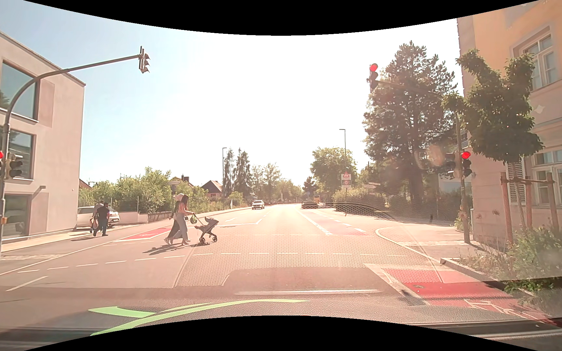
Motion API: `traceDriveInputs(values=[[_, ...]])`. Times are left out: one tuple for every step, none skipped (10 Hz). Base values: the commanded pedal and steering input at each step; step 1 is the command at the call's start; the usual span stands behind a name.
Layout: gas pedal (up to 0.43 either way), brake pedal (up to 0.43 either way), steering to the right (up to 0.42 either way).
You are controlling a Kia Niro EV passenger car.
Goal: Follow the waypoints while adhering to traffic rules and regulations
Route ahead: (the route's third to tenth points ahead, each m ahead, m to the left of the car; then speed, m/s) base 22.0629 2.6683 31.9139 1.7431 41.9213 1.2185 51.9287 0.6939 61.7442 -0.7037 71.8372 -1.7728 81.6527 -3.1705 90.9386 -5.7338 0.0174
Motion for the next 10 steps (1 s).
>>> traceDriveInputs(values=[[0.000, 0.250, 0.000], [0.000, 0.256, 0.000], [0.000, 0.250, 0.000], [0.000, 0.250, 0.000], [0.000, 0.256, 0.000], [0.000, 0.256, 0.000], [0.000, 0.256, 0.000], [0.000, 0.256, 0.000], [0.000, 0.256, 0.000], [0.000, 0.256, 0.000]])
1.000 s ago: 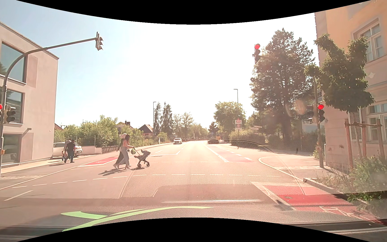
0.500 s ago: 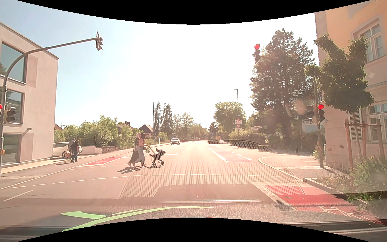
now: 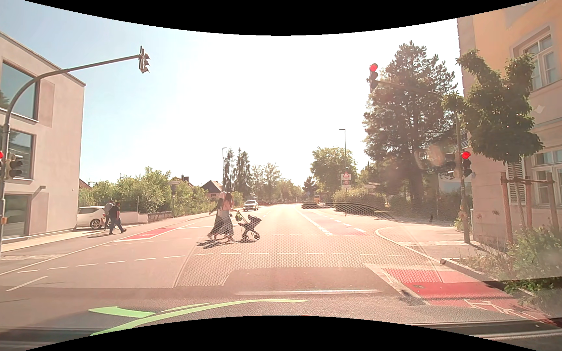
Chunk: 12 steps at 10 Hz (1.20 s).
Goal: Follow the waypoints while adhering to traffic rules and regulations
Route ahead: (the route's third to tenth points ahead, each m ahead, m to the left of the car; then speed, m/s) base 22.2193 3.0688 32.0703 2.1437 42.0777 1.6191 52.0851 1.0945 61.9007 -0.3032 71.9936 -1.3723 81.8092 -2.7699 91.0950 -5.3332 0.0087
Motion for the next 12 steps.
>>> traceDriveInputs(values=[[0.000, 0.256, 0.000], [0.000, 0.256, 0.000], [0.000, 0.256, 0.000], [0.000, 0.256, 0.000], [0.000, 0.256, 0.000], [0.000, 0.256, 0.000], [0.000, 0.256, 0.000], [0.000, 0.256, 0.000], [0.000, 0.256, 0.000], [0.000, 0.256, 0.000], [0.000, 0.256, 0.000], [0.000, 0.256, 0.000]])
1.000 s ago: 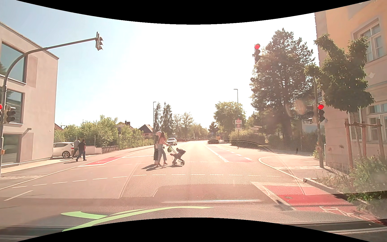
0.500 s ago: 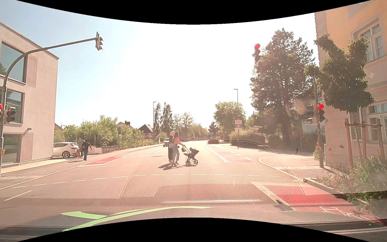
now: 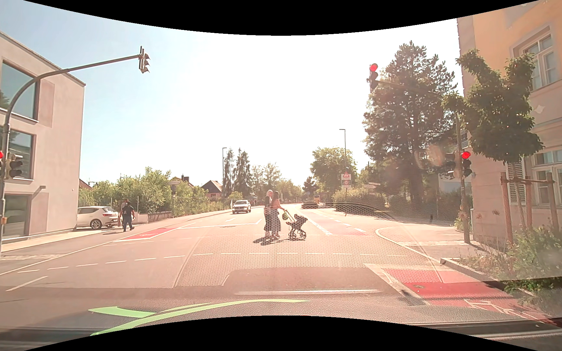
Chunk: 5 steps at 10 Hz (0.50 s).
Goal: Follow the waypoints while adhering to traffic rules and regulations
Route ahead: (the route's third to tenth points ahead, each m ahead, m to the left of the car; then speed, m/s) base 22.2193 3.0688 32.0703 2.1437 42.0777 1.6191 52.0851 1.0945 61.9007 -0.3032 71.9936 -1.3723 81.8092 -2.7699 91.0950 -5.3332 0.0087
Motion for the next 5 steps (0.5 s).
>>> traceDriveInputs(values=[[0.000, 0.256, 0.000], [0.000, 0.256, 0.000], [0.000, 0.256, 0.000], [0.000, 0.256, 0.000], [0.000, 0.256, 0.000]])
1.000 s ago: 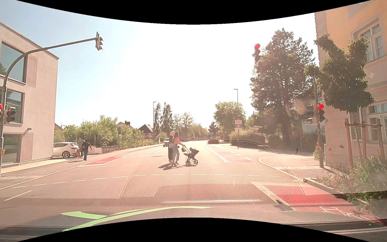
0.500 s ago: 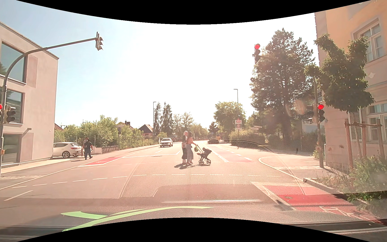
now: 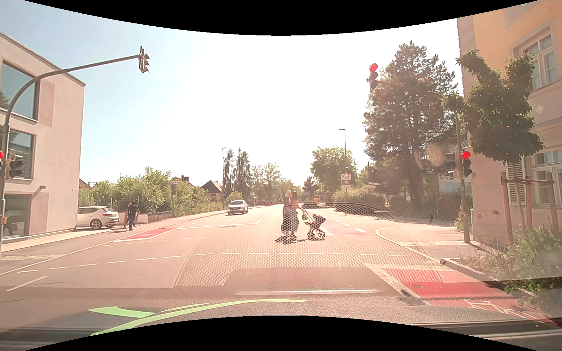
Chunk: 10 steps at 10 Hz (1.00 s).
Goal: Follow the waypoints while adhering to traffic rules and regulations
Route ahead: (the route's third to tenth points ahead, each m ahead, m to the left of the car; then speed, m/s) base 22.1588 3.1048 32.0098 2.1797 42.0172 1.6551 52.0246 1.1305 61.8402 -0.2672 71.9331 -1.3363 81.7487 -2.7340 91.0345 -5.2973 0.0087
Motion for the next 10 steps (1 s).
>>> traceDriveInputs(values=[[0.000, 0.256, 0.000], [0.000, 0.256, 0.000], [0.000, 0.256, 0.000], [0.000, 0.256, 0.000], [0.000, 0.262, 0.000], [0.000, 0.256, 0.000], [0.000, 0.256, 0.000], [0.000, 0.256, 0.000], [0.000, 0.256, 0.000], [0.000, 0.262, 0.000]])
